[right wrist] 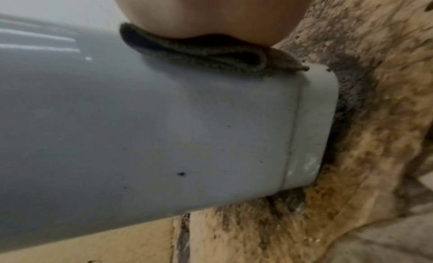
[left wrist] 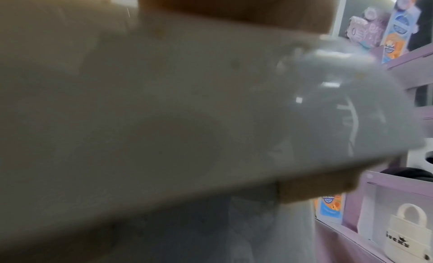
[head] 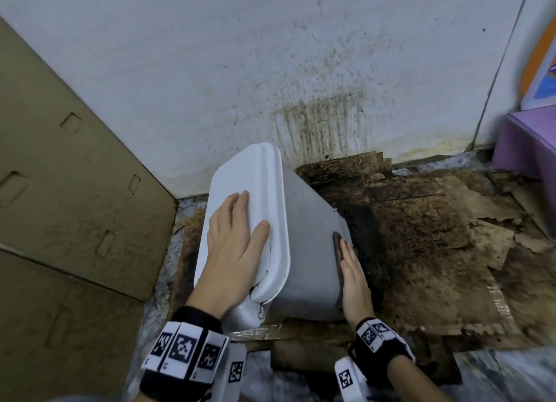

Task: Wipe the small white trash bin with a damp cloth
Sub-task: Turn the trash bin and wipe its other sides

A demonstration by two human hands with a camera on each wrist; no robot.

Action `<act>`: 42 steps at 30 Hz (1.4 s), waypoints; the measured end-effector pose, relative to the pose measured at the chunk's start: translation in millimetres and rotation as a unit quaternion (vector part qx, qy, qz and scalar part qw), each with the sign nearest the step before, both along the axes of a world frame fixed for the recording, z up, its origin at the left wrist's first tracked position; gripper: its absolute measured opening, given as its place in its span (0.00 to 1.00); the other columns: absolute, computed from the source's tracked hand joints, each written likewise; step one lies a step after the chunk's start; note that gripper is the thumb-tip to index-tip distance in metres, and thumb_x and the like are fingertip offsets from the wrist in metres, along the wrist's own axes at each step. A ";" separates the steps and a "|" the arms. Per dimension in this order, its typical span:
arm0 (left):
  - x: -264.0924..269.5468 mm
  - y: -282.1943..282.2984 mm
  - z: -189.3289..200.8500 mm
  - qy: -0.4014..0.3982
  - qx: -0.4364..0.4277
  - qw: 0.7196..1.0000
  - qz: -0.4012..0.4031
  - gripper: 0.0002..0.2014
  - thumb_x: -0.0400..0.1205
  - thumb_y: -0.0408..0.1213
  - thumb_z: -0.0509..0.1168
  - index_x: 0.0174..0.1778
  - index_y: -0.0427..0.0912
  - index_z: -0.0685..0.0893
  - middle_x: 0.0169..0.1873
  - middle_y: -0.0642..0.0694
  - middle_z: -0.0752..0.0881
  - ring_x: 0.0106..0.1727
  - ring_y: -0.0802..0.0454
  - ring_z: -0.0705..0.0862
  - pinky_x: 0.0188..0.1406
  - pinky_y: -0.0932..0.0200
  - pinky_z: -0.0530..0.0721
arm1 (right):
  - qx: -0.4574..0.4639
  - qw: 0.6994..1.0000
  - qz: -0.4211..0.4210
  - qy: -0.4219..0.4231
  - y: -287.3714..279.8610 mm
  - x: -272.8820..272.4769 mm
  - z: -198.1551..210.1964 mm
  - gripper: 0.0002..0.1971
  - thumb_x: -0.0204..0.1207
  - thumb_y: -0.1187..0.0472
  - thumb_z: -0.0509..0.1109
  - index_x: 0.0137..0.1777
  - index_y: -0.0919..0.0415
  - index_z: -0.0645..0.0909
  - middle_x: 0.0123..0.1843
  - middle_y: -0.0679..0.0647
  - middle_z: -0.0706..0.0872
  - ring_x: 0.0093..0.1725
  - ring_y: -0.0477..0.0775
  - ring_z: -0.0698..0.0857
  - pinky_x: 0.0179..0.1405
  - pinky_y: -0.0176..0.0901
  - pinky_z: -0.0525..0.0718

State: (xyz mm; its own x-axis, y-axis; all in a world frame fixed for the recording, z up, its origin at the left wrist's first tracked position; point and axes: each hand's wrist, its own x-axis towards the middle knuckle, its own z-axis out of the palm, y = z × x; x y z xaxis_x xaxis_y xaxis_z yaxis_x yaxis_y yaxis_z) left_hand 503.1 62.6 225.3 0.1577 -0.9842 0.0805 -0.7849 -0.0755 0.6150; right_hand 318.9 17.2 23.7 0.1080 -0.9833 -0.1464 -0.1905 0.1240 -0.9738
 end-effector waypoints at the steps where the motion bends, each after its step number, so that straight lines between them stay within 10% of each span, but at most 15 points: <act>1: 0.9 -0.3 -0.1 -0.003 0.001 1.000 0.001 0.38 0.83 0.66 0.44 0.89 0.54 0.53 0.84 0.62 0.54 0.85 0.63 0.48 0.88 0.47 0.52 | 0.007 1.000 -0.001 0.003 -0.3 3.2 2.7 0.29 0.86 0.52 0.41 0.88 0.52 0.54 0.88 0.40 0.52 0.89 0.43 0.49 0.85 0.36 0.44; 6: 12.5 -2.5 -4.1 -0.012 -0.002 1.000 0.010 0.38 0.83 0.65 0.44 0.88 0.54 0.54 0.85 0.59 0.55 0.84 0.64 0.49 0.87 0.49 0.51 | -0.006 0.999 -0.005 -0.045 5.0 31.7 39.9 0.28 0.83 0.46 0.43 0.83 0.39 0.53 0.90 0.41 0.53 0.88 0.38 0.49 0.89 0.49 0.47; 10: 8.9 -3.8 -5.6 -0.005 -0.009 1.000 0.007 0.37 0.83 0.64 0.45 0.88 0.53 0.55 0.84 0.59 0.56 0.84 0.66 0.49 0.84 0.55 0.50 | -0.074 0.995 0.044 -0.056 14.2 54.7 92.1 0.33 0.80 0.37 0.41 0.86 0.38 0.53 0.89 0.33 0.51 0.85 0.28 0.46 0.87 0.40 0.44; 18: 18.2 1.7 -6.6 0.014 0.000 1.000 0.015 0.36 0.84 0.63 0.46 0.88 0.54 0.55 0.84 0.61 0.56 0.83 0.70 0.48 0.83 0.57 0.49 | -0.196 0.978 0.075 -0.008 23.0 48.5 82.3 0.26 0.90 0.49 0.43 0.88 0.45 0.56 0.89 0.37 0.55 0.88 0.38 0.53 0.87 0.37 0.50; 29: 27.0 6.4 -6.5 0.039 0.000 0.999 0.016 0.32 0.86 0.57 0.50 0.87 0.54 0.57 0.83 0.62 0.58 0.80 0.76 0.48 0.81 0.60 0.49 | 0.034 0.999 -0.014 0.035 14.7 -5.4 -29.9 0.23 0.93 0.53 0.44 0.86 0.40 0.51 0.90 0.42 0.49 0.89 0.41 0.47 0.89 0.48 0.45; 42: 18.0 -0.2 -4.0 0.020 -0.008 1.000 0.013 0.36 0.82 0.62 0.47 0.87 0.53 0.57 0.82 0.59 0.58 0.83 0.64 0.51 0.86 0.50 0.53 | 0.023 0.996 -0.086 -0.019 21.2 46.4 51.8 0.32 0.82 0.44 0.39 0.86 0.44 0.60 0.88 0.39 0.57 0.86 0.36 0.52 0.88 0.45 0.46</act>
State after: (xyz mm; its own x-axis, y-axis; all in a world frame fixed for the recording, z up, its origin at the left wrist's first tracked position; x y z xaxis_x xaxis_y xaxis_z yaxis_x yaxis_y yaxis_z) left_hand 521.1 62.4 221.3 0.1865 -0.9785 0.0886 -0.7574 -0.0858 0.6473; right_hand 365.3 38.4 75.5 -0.0558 -0.9802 -0.1899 -0.1266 0.1956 -0.9725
